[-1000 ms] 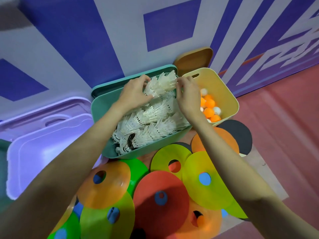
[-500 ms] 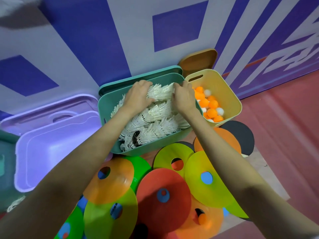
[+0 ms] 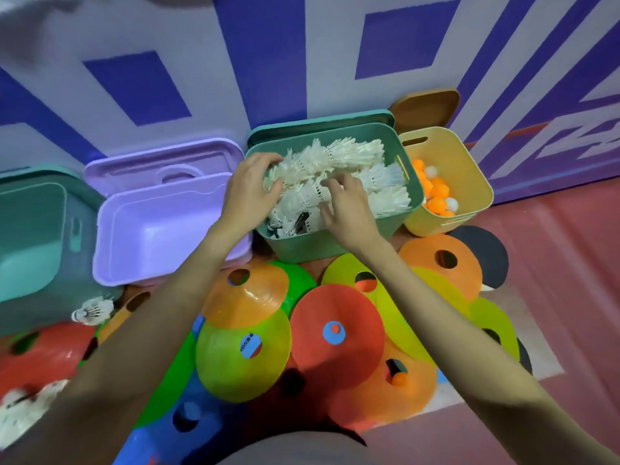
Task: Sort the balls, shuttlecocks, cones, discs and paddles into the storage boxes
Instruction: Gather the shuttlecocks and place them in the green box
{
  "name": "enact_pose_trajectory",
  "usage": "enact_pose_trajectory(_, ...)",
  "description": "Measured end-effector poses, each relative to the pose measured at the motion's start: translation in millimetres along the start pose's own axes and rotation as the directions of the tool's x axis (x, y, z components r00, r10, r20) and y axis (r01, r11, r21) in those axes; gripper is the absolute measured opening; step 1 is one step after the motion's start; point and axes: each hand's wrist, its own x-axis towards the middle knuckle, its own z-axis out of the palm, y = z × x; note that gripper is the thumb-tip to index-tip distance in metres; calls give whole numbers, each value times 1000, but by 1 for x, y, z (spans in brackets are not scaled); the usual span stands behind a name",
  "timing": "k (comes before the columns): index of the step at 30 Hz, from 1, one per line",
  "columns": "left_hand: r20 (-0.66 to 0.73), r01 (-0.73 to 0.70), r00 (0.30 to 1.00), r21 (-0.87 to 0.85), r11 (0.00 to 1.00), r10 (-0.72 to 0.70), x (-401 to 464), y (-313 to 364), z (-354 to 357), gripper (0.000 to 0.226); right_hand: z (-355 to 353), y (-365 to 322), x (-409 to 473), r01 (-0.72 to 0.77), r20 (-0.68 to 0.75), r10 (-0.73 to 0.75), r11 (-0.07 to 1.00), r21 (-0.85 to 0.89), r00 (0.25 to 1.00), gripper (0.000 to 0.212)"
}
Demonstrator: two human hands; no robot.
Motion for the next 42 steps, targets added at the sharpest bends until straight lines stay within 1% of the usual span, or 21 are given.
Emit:
enact_pose_trajectory(3, -32, 14, 999, 11, 1000, -13, -43, -13, -24, 30, 11, -35, -22, 80, -2, -80, 995, 63, 997, 40)
enact_pose_trajectory(5, -42, 49, 998, 13, 999, -48, -76, -28, -40, 31, 22, -59, -37, 131, 8, -133, 987, 98, 991, 39)
enact_pose_trajectory(9, -58, 176, 983, -7, 984, -176, -144, -62, -68, 32, 50, -102, -63, 221, 115, -230, 971, 90, 966, 42)
enact_pose_trajectory(12, -43, 296, 954, -40, 954, -297, -192, -87, -91, 34, 71, -135, -81, 258, 207, -264, 964, 56, 942, 45)
enact_pose_trajectory(15, -71, 333, 940, -22, 943, -334, -238, -113, -118, 37, 93, -171, -95, 328, 303, -316, 944, 9, 899, 45)
enact_pose_trajectory(17, -63, 363, 929, -22, 932, -364, -264, -130, -137, 37, 107, -198, -100, 367, 361, -340, 930, -6, 868, 47)
enact_pose_trajectory(22, -78, 435, 899, 48, 899, -431, -321, -173, -183, 36, 143, -267, -114, 430, 448, -401, 902, 39, 799, 57)
enact_pose_trajectory(26, -96, 512, 857, 61, 857, -506, -363, -202, -217, 35, 175, -314, -130, 481, 513, -440, 875, 59, 737, 55)
enact_pose_trajectory(28, -102, 562, 825, 54, 825, -555, -379, -214, -230, 34, 190, -334, -140, 493, 545, -453, 866, 81, 706, 56)
enact_pose_trajectory(30, -84, 583, 812, 82, 808, -578, -393, -227, -241, 30, 205, -351, -149, 492, 574, -460, 863, 111, 678, 59)
enact_pose_trajectory(32, -30, 579, 813, 132, 804, -581, -407, -243, -248, 27, 220, -366, -157, 496, 592, -472, 858, 136, 653, 56)
enact_pose_trajectory(34, 33, 588, 799, 169, 791, -600, -418, -256, -255, 32, 233, -380, -165, 489, 604, -479, 857, 163, 638, 54)
enact_pose_trajectory(36, 73, 634, 752, 194, 749, -655, -426, -265, -259, 40, 243, -393, -171, 466, 610, -492, 858, 218, 621, 64)
enact_pose_trajectory(38, 100, 680, 700, 211, 703, -707, -432, -269, -259, 46, 249, -404, -176, 473, 611, -519, 844, 253, 598, 77)
enact_pose_trajectory(40, 124, 715, 658, 207, 668, -743, -437, -274, -258, 49, 254, -415, -181, 515, 614, -538, 824, 238, 577, 88)
enact_pose_trajectory(42, 140, 727, 642, 201, 656, -754, -443, -278, -256, 47, 260, -423, -185, 569, 632, -543, 800, 190, 553, 96)
